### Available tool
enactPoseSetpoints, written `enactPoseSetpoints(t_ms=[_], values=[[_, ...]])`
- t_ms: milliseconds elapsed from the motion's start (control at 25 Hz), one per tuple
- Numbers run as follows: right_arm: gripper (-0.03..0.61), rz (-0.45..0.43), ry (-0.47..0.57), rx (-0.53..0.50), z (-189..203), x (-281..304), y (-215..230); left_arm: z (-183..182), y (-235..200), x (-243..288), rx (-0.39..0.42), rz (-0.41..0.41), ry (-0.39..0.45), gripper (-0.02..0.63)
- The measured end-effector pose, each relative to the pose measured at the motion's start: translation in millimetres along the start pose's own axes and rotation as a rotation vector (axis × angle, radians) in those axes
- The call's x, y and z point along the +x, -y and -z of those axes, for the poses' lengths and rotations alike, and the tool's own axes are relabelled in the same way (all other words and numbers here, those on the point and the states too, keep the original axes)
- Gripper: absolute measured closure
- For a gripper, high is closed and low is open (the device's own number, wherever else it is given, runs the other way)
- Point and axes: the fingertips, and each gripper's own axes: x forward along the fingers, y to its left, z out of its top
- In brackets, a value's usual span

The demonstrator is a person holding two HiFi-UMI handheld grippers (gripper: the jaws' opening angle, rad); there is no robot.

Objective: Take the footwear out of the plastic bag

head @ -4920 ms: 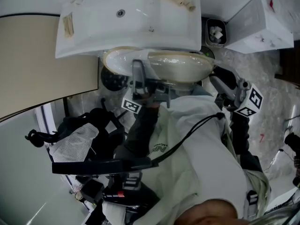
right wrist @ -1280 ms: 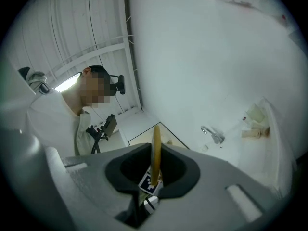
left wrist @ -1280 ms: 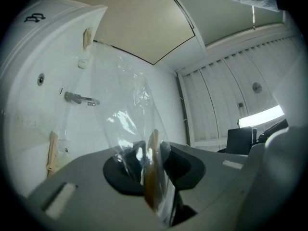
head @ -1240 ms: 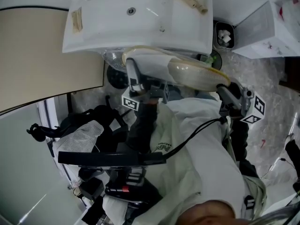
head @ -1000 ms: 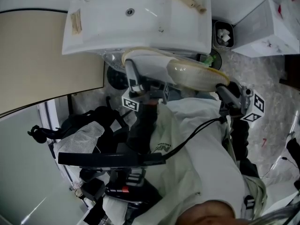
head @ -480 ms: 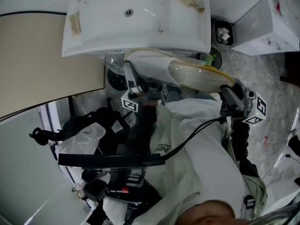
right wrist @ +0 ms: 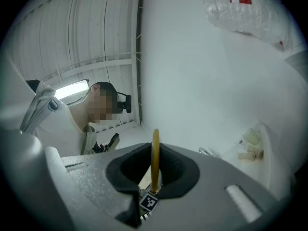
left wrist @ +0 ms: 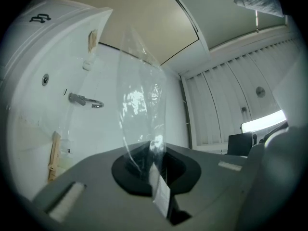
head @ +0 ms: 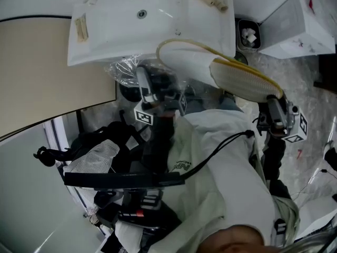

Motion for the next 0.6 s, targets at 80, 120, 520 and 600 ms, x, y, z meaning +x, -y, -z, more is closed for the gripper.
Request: enactPoseSetpoints(t_ms=[80, 120, 520, 600], values=[[0.54, 0.009, 0.017, -0.029, -11, -3, -2, 0, -2, 2, -0.003, -0.004, 0.001, 0.621], [0.54, 0.013, 0.023, -0.043, -16, -6, -3, -1, -3, 2, -0.004, -0.006, 0.002, 0.621], [0.54, 0.073, 0.125, -0.161, -65, -31, -16, -12, -7, 6, 0.018, -0.013, 0.01, 0.621], [0.54, 0.079, 0.141, -0.186, -74, -33, -20, -12, -9, 6, 0.021, -0.017, 0.007, 0.621]])
